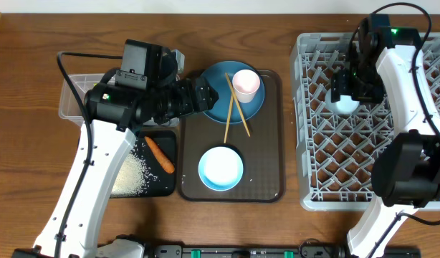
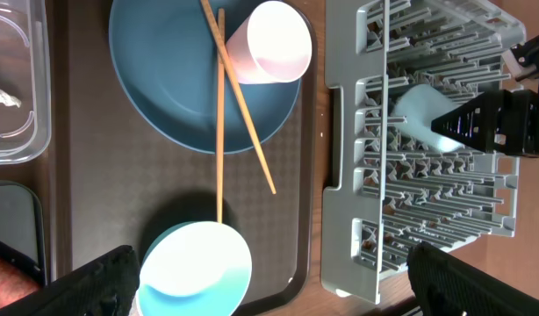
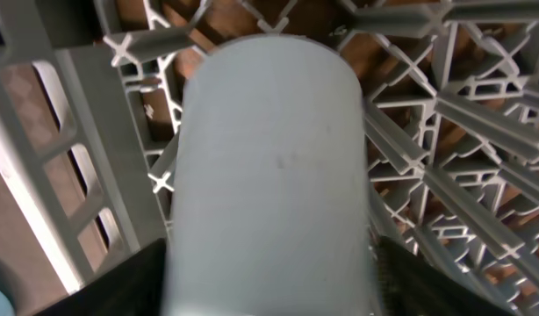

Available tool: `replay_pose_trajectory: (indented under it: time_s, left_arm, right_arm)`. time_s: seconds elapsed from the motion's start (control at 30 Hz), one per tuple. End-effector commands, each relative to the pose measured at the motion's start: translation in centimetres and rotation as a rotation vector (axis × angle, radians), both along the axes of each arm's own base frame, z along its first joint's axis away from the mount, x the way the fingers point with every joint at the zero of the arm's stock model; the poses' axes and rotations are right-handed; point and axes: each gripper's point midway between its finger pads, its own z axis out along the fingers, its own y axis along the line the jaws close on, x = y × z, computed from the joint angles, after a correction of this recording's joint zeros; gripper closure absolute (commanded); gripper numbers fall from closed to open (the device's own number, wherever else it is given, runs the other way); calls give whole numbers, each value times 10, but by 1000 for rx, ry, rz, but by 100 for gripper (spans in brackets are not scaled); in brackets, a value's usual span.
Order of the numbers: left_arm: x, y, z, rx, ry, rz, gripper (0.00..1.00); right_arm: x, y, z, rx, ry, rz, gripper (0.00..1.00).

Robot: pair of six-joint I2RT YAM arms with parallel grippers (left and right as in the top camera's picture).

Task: Sort waste into correct bins and load items into the dishwasher rack
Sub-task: 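Carry the blue cup right and place it upside down in the rack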

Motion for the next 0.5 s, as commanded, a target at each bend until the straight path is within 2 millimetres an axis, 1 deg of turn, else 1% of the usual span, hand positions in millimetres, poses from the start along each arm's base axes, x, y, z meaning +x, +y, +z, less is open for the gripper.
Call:
replay_pose_trajectory:
  time_s: [0.0, 0.13, 0.27, 0.33, 0.43, 0.47]
  left_arm:
    - [1, 1, 8, 5, -27, -4, 1]
    - [1, 1, 8, 5, -27, -4, 1]
    - [1, 1, 8, 6, -28, -3, 1]
    - [1, 1, 8, 6, -28, -3, 1]
    - [1, 1, 8, 5, -27, -4, 1]
    - [1, 1, 8, 5, -27, -4, 1]
  right_arm:
    - [1, -4, 0, -14, 6, 18, 20]
    - [0, -7, 0, -18, 10, 31, 14]
    - [3, -7, 4, -19, -8, 31, 15]
    - [4, -7, 10, -19, -20, 30, 15]
    - [5, -7, 25, -18, -42, 30, 15]
    - [6, -4, 32, 0, -56, 31, 15]
